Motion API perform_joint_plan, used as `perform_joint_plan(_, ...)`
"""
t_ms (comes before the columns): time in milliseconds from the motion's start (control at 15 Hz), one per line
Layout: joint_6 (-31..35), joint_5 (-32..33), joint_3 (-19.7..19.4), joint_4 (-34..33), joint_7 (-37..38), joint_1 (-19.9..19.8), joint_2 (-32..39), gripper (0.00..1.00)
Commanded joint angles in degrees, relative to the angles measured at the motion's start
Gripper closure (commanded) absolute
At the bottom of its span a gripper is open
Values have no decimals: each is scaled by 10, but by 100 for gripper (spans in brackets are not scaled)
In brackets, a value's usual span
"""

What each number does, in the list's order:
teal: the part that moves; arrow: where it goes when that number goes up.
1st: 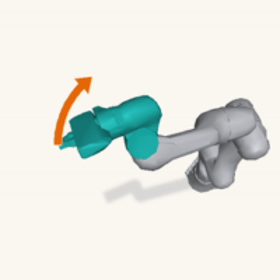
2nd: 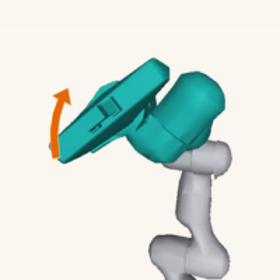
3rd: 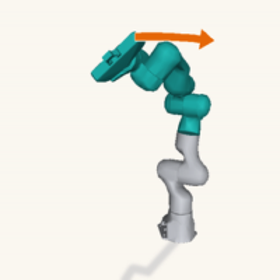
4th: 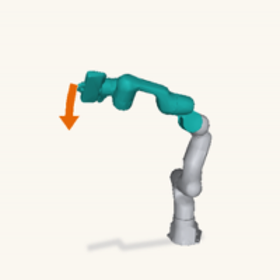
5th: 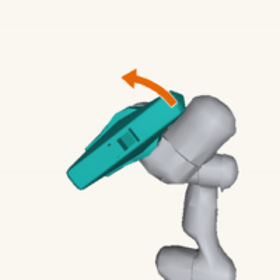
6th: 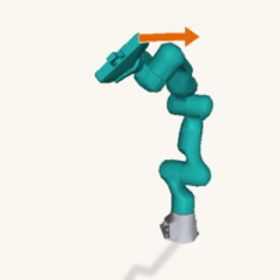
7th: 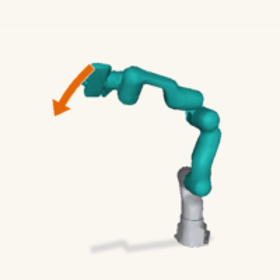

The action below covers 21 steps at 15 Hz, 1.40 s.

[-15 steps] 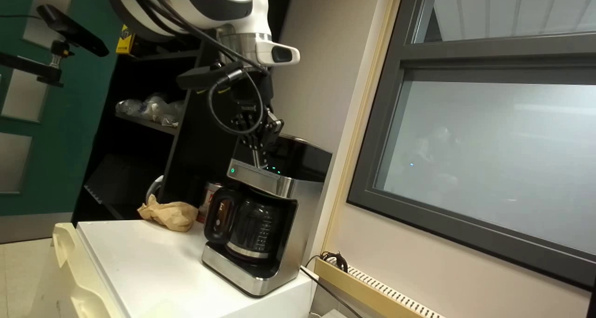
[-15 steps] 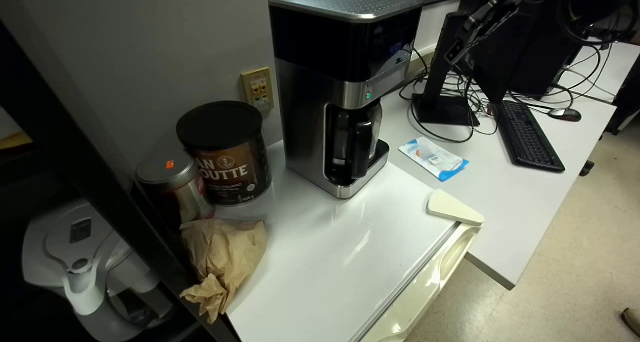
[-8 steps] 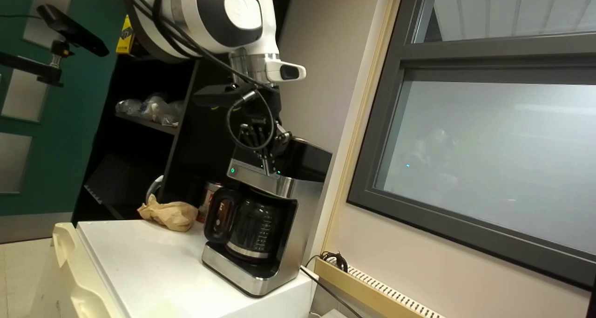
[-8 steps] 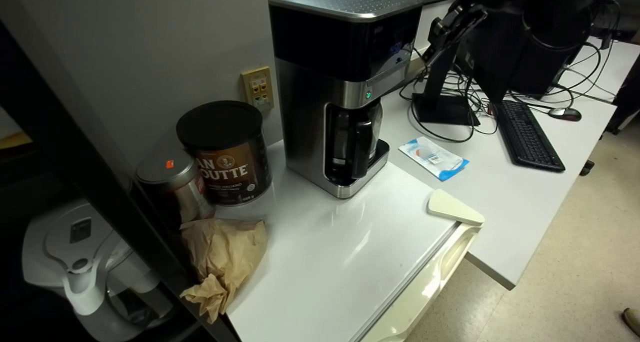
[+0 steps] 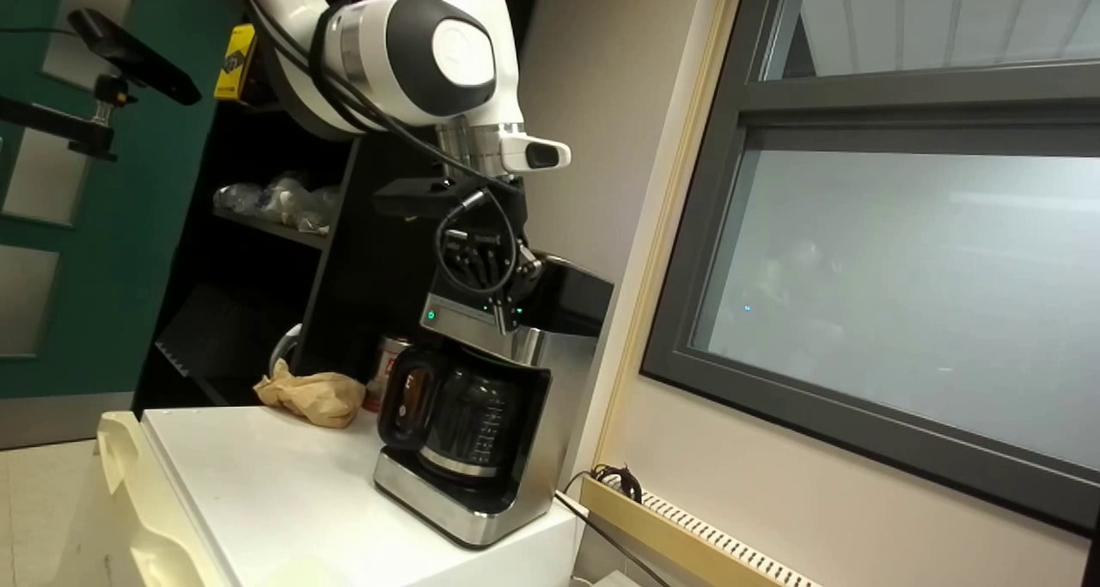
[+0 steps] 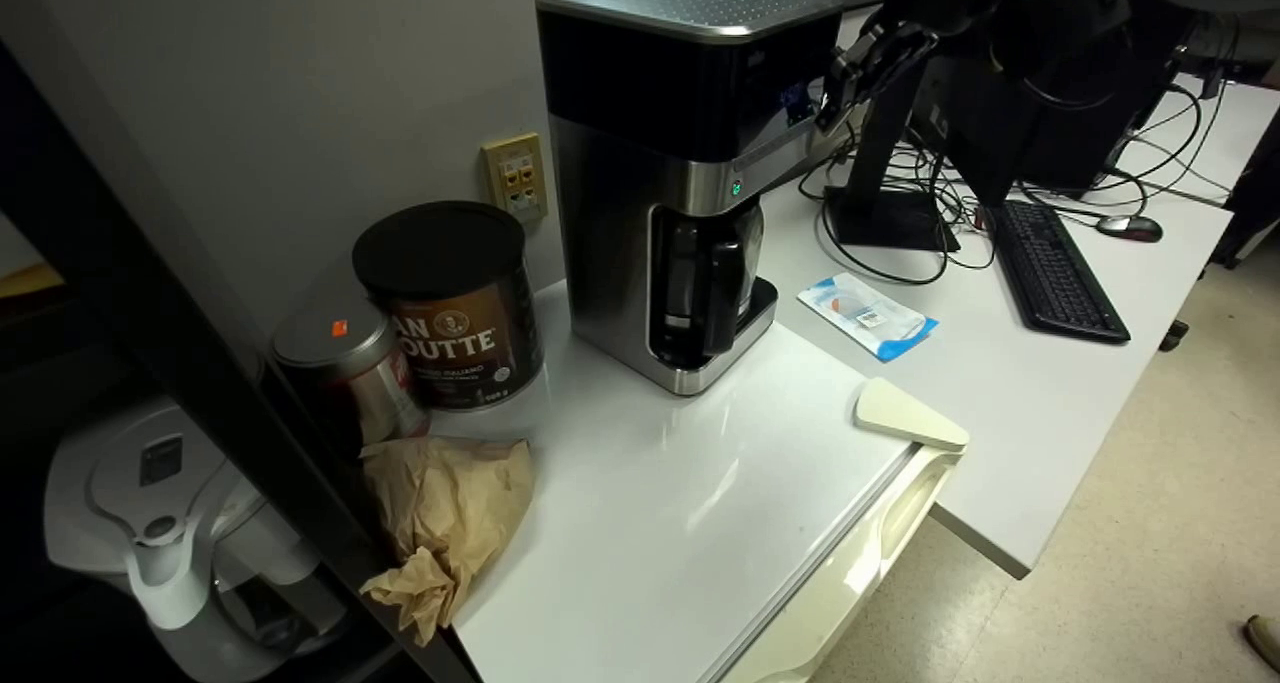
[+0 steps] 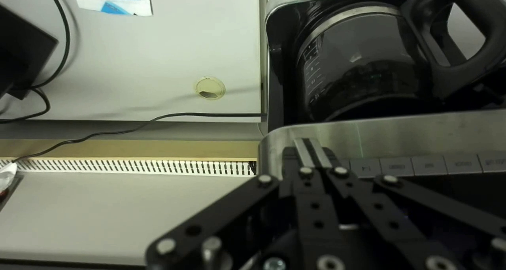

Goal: Press the coffee maker

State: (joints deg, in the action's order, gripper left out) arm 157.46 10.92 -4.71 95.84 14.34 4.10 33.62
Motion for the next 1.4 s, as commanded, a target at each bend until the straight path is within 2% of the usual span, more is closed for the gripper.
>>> perform_joint_plan(0, -26, -12, -13, -55, -1, 14, 34, 100)
perform_joint_plan(333, -44, -16, -7, -58, -8, 8, 33, 100)
perform_joint_plan(600, -37, -21, -2, -30, -19, 2, 13, 100)
perform_joint_plan(1000, 10, 19, -37, 98, -3, 25, -66, 100)
perform_joint_plan(1200, 15, 57, -61, 153, 6, 44, -103, 100)
perform_joint_plan(1333, 15, 72, -63, 184, 5, 47, -125, 100)
